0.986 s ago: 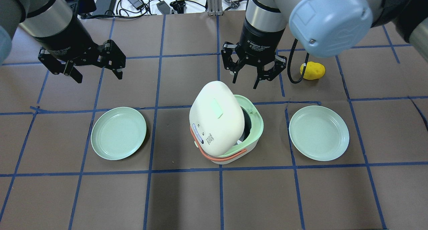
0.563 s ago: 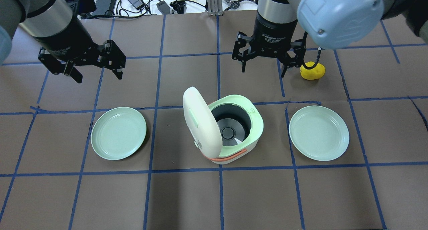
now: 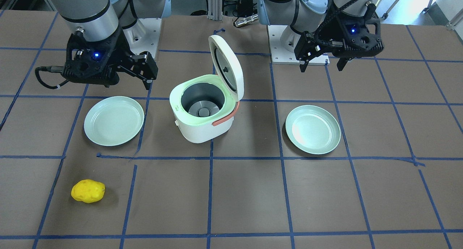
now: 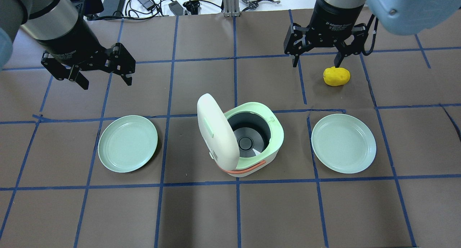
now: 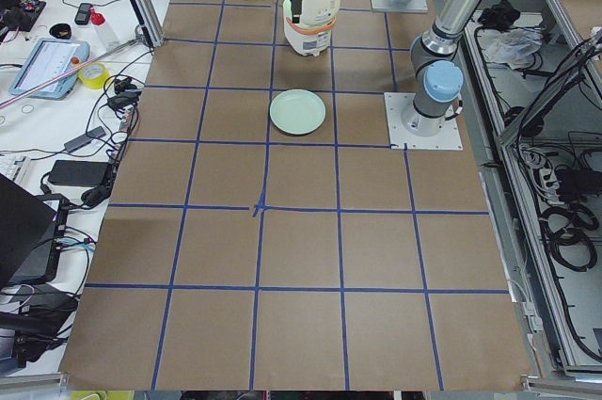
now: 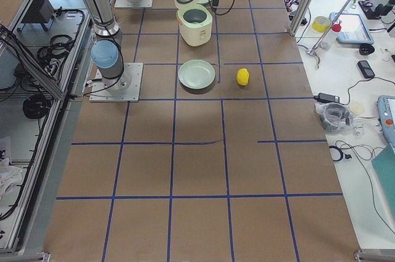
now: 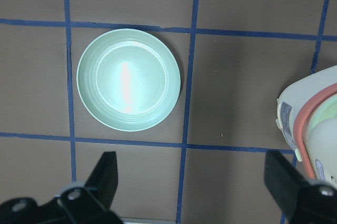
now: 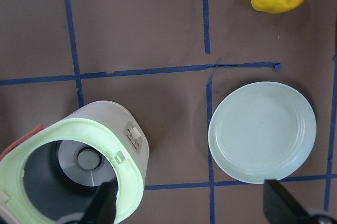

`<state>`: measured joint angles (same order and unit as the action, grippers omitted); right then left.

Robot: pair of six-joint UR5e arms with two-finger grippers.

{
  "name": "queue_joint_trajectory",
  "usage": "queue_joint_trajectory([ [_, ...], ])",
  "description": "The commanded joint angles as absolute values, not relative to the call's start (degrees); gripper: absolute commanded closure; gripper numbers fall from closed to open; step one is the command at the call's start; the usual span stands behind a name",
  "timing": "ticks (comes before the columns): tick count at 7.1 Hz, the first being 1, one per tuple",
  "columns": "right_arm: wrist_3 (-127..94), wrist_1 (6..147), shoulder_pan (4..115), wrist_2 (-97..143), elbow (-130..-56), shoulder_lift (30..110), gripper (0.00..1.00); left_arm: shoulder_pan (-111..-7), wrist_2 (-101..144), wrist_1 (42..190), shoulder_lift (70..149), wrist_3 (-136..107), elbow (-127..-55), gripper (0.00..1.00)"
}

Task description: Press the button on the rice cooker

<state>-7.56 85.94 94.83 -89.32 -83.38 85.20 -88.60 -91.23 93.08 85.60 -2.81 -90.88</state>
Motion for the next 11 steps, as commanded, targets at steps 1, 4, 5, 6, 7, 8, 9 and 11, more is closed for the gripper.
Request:
queue_joint_trajectory([
  [1, -1.8, 84.0, 94.0, -92.6, -83.4, 86.6, 0.0, -88.6, -91.2, 93.1, 85.6, -2.8, -90.9, 0.0],
  [4, -1.6, 82.2, 93.5, -92.5, -83.4, 86.9, 0.0, -88.6, -91.2, 93.1, 85.7, -2.8, -90.9, 0.0],
  [5, -1.5, 82.3, 93.3, -92.2, -83.5, 86.9, 0.0, -88.6, -91.2, 93.1, 85.6, -2.8, -90.9, 0.0],
  [6, -1.5, 82.2, 93.3, -92.1, -83.5, 86.9, 0.0, -88.6, -91.2, 93.1, 85.6, -2.8, -90.9, 0.0],
  [7, -1.5, 81.8, 93.3, -91.9, -83.4, 86.9, 0.0, -88.6, -91.2, 93.1, 85.6, -2.8, -90.9, 0.0],
  [8, -1.5, 81.8, 93.3, -91.7, -83.3, 86.9, 0.0, -88.6, -91.2, 93.1, 85.7, -2.8, -90.9, 0.0],
  [9, -1.5, 81.9, 93.3, -90.9, -83.2, 87.0, 0.0, -88.6, -91.2, 93.1, 85.6, -2.8, -90.9, 0.0],
  [11, -1.5, 81.9, 92.1, -89.6, -83.1, 86.9, 0.0, -88.6, -91.2, 93.1, 85.6, -2.8, -90.9, 0.0],
])
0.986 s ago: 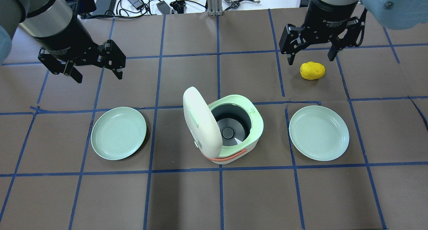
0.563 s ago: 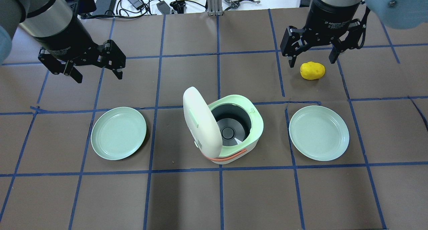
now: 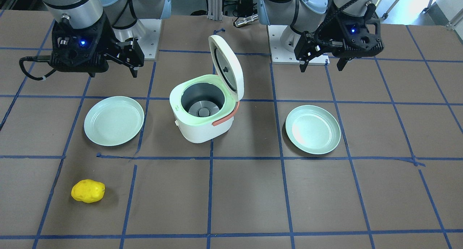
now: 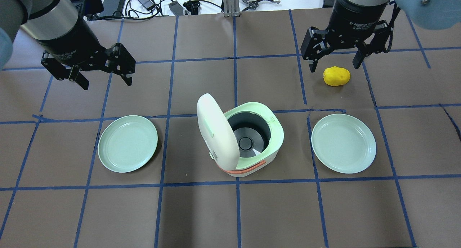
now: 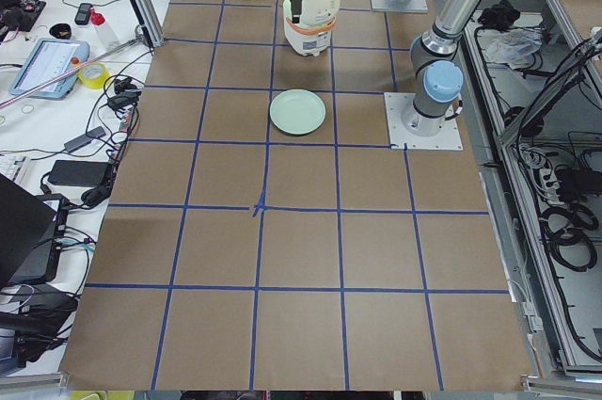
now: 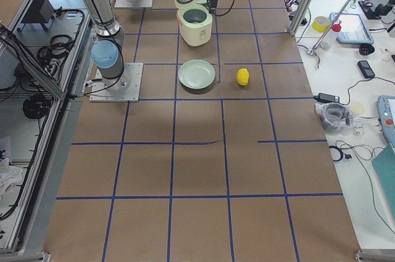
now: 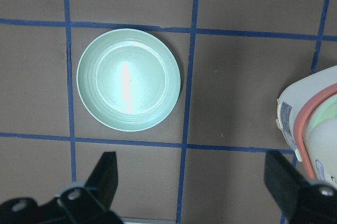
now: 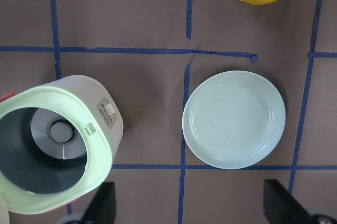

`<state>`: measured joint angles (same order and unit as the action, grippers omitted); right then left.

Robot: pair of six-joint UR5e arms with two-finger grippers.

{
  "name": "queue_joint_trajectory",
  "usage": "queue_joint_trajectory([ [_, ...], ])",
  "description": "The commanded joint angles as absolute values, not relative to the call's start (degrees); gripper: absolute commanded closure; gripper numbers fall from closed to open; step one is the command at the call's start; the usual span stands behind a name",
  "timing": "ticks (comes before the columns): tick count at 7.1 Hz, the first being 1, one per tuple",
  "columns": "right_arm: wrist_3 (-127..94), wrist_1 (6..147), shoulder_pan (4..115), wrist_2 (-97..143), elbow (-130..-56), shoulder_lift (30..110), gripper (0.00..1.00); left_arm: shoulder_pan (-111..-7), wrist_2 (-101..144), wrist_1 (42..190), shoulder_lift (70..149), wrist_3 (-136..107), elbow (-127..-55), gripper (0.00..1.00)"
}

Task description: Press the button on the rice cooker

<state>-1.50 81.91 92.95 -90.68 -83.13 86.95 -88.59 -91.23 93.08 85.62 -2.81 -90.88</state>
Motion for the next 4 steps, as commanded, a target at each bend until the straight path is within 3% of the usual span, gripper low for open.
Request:
queue_joint_trajectory([
  [1, -1.5, 81.8, 90.3, -87.8, -83.0, 87.0, 0.0, -88.6, -91.2, 93.1, 85.6, -2.8, -90.9, 0.0],
  [4, -2.3, 81.8, 90.2, -88.9, -83.0, 87.4, 0.0, -88.6, -91.2, 93.1, 85.6, -2.8, -90.9, 0.0],
])
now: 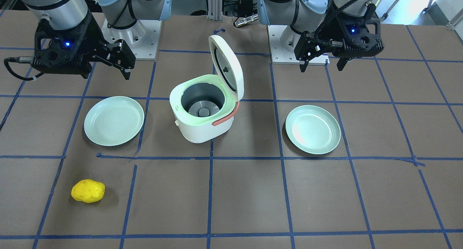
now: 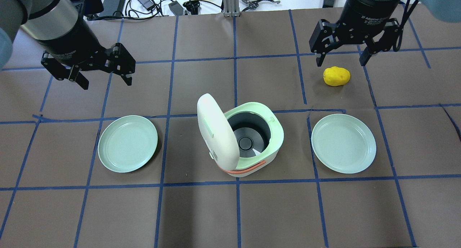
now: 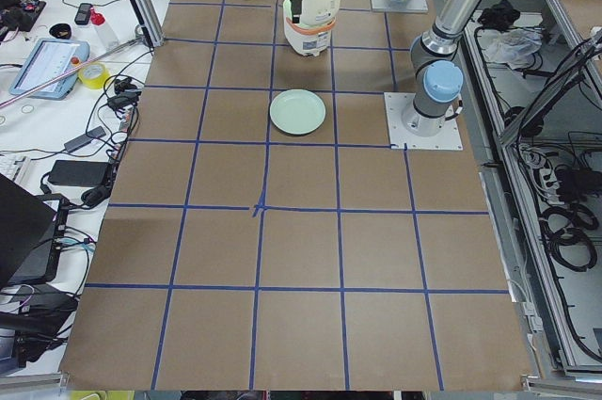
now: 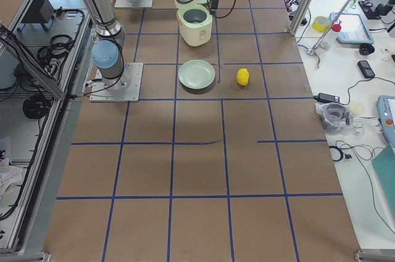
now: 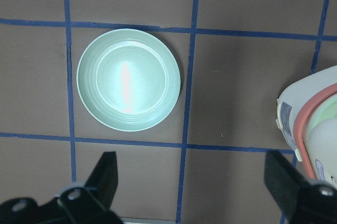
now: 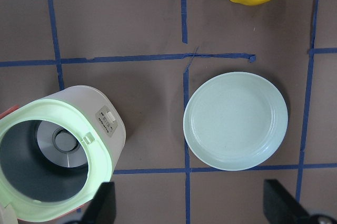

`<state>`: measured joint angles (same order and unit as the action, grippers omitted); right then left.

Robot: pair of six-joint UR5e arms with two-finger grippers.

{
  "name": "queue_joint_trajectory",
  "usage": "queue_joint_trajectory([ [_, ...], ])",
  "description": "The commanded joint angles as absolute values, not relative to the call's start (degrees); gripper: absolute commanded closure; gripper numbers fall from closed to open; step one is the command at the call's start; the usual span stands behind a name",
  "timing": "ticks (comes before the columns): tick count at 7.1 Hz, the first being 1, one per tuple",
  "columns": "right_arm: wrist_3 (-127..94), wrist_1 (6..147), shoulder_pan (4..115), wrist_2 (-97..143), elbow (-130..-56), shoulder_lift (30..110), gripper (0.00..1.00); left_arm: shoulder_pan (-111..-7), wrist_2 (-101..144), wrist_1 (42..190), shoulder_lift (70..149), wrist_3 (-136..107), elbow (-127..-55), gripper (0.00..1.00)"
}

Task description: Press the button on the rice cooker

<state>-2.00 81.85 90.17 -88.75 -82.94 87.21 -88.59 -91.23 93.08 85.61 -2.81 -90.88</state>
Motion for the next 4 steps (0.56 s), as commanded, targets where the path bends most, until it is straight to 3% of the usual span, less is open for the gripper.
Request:
queue_joint_trajectory([
  [1, -2.3, 81.9, 90.3, -90.3, -82.9, 87.5, 0.0, -88.6, -91.2, 93.1, 85.6, -2.8, -90.9, 0.0],
  [4, -2.2, 82.2, 90.3, -90.5, -82.9, 87.5, 0.0, -88.6, -91.2, 93.1, 85.6, -2.8, -90.9, 0.0],
])
